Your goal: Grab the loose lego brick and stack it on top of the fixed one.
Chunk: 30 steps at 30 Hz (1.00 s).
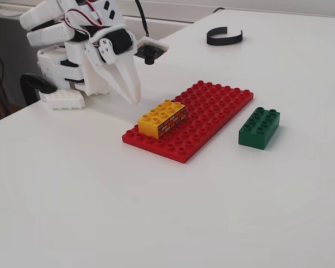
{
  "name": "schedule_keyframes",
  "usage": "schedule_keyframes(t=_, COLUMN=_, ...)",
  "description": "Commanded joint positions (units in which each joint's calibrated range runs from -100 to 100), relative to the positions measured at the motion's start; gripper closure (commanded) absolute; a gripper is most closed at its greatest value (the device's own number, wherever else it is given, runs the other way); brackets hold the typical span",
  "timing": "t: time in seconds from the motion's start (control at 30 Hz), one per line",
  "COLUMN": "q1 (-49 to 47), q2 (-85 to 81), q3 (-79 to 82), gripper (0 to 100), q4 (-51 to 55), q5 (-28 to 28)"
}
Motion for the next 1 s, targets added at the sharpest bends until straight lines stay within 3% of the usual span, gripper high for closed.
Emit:
schedule_keyframes(t=0.0, q1=-0.1, q2=-0.2, q3=-0.8, gripper=98, q4=1.3, q5=-0.2)
schedule_keyframes(t=0.7, q1=0.3, q2=-0.2, q3=-1.0, gripper=99, q4=1.3, q5=0.2)
schedule_keyframes(t=0.97, q1=-0.1, q2=6.9, q3=-20.4, gripper=99, q4=0.6, q5=1.2)
